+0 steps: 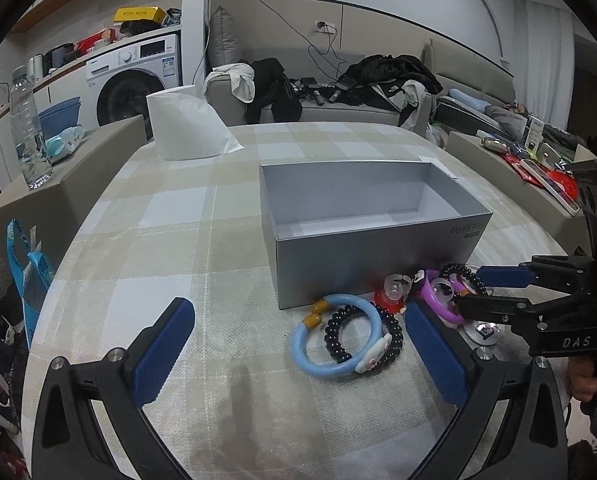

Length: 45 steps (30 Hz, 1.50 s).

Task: Organize jewelry
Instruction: 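Reach the right tool to the black beaded bracelet and close on it, then grasp the light-blue bangle with the left tool while the right tool holds the black bracelet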

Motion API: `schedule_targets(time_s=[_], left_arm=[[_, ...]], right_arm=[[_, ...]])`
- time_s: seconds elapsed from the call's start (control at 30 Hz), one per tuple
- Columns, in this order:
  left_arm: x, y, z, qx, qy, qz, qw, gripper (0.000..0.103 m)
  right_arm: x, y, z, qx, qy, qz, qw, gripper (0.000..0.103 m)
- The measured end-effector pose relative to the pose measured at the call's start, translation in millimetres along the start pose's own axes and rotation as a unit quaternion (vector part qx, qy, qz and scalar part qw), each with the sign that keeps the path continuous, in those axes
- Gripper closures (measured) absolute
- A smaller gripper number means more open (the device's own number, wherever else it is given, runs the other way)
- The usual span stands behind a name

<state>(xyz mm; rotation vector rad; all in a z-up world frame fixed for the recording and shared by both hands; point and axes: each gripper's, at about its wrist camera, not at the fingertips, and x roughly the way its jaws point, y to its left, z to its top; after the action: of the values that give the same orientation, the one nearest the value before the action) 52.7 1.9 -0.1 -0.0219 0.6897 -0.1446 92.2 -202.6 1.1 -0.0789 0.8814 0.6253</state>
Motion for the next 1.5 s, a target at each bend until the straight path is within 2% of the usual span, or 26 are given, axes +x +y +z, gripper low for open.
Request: schedule_targets(time_s=[0.27, 0.4, 0.47, 0.7, 0.8, 0.97, 1.13, 1.23, 1.47, 1.5], left_arm=[[3, 3, -1, -0.014, 0.011, -0.006, 0.9998, 0.001], [4, 8, -1, -0.028, 0.014, -0.007, 0.9995, 0.001], [3, 9, -2, -0.032, 0.014, -0.007, 0.9994, 0.001], [3, 9, -1, -0.033, 0.013, -0.007, 0.9993, 0.001], [5, 8, -1, -0.028, 0.019, -0.004, 0.9994, 0.001], [13, 5, -1, -0.019, 0.048, -0.007, 0.9986, 0.001], [21, 4, 0, -0.018, 0.075, -0.020, 0.9968, 0.001], [24, 2, 0, -0.015, 0.084, -0.030, 0.9959, 0.011], [25, -2, -1, -0.007, 0.100, -0.069, 0.9925, 0.047], [24, -3, -1, -0.004, 0.100, -0.068, 0.9926, 0.047]], right_arm=[[9, 12, 6, -0.040, 0.009, -0.042, 0.998, 0.046], [9, 13, 7, -0.042, 0.006, -0.038, 0.998, 0.062], [7, 14, 5, -0.043, 0.003, -0.040, 0.998, 0.065], [-14, 8, -5, -0.021, -0.043, -0.031, 0.998, 0.069], [-23, 0, -7, 0.000, -0.066, -0.013, 0.998, 0.069], [-40, 1, -6, 0.006, -0.118, 0.010, 0.993, 0.069], [-43, 3, -6, 0.010, -0.128, 0.024, 0.991, 0.069], [-44, 1, -7, 0.012, -0.129, 0.030, 0.991, 0.069], [-45, 0, -8, 0.012, -0.131, 0.035, 0.991, 0.068], [-44, 0, -9, 0.012, -0.131, 0.035, 0.991, 0.068]])
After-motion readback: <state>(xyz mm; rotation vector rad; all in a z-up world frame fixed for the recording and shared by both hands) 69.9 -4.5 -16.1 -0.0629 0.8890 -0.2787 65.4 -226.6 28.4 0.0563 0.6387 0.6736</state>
